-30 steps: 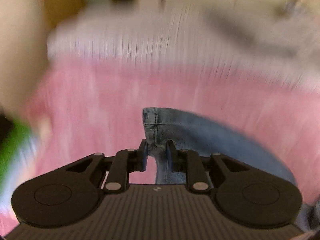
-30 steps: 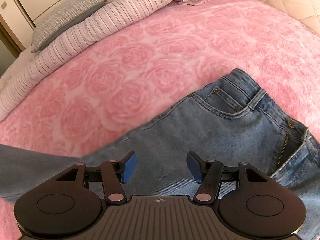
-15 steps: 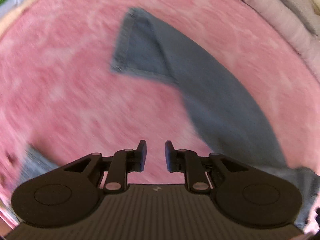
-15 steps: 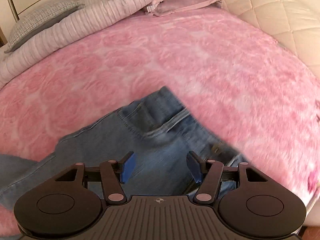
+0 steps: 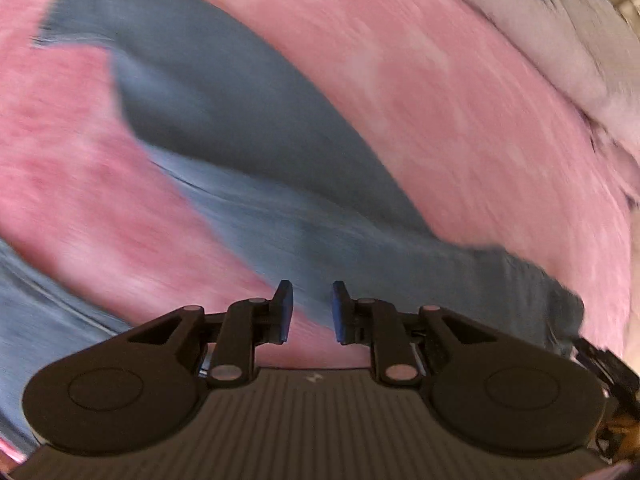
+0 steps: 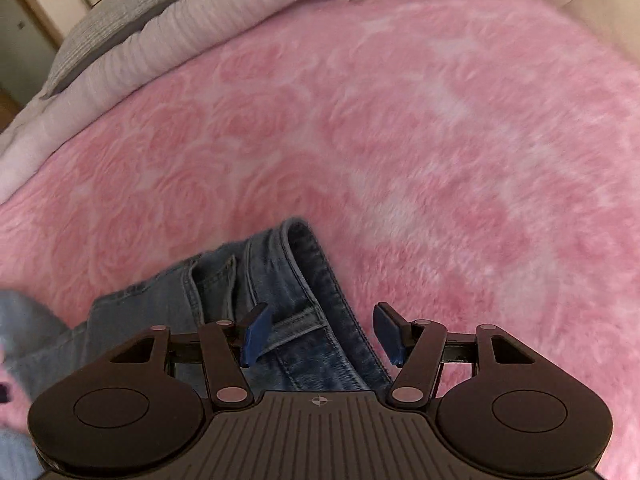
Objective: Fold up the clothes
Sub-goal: 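Grasp the waistband with the right gripper and pull to straighten, then release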
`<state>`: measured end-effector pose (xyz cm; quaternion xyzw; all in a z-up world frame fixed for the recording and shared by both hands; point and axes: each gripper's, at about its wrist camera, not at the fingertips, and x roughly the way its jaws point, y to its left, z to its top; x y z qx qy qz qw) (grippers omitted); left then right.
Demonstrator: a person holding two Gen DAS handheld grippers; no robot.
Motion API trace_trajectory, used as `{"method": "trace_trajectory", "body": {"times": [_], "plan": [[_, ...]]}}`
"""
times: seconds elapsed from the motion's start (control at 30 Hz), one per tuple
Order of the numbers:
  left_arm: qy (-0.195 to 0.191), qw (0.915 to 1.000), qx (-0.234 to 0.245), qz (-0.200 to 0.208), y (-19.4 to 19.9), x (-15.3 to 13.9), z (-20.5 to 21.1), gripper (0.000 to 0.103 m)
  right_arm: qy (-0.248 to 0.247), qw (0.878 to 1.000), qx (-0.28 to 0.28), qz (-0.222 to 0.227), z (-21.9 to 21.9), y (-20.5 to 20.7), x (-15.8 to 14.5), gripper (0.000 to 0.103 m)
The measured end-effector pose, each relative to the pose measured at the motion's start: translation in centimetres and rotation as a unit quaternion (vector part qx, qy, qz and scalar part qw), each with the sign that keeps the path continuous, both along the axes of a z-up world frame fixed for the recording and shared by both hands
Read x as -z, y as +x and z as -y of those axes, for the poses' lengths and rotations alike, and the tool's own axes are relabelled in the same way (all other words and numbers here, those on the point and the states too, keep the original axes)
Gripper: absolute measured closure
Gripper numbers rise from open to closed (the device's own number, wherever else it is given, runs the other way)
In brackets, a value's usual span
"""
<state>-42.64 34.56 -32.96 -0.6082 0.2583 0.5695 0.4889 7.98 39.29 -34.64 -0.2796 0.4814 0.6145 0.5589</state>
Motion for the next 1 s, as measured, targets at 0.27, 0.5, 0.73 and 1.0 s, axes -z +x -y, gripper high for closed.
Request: {"method": "trace_trajectory", "body": {"times": [0.27,0.5,0.73,1.0], "plan": [[-0.019,0.9992,0.018,-0.03,5.8,2.7,-2.2,0.087,-0.037,0.996,-0.051,-0.065,-0.3,2.2,2.9,0.074],[0.019,0.9979,0.038,-0.05,8.0,0.4,-5.2,0.087,0.102,0.992,-0.059,-0.049,2.3,3.3,-2.4,0.092],[0.125,0.9881,0.081,-0.039,11.4,-3.6,-8.2,0.085,0.071,0.981,0.179,-0.023,2.6,8.9,-1.1,0.081],[0.055,0.9953,0.058,-0.053,10.5,-0.5,-6.0,0.085,0.025,0.977,0.209,-0.033,4.3,12.1,-1.4,0.052]]}}
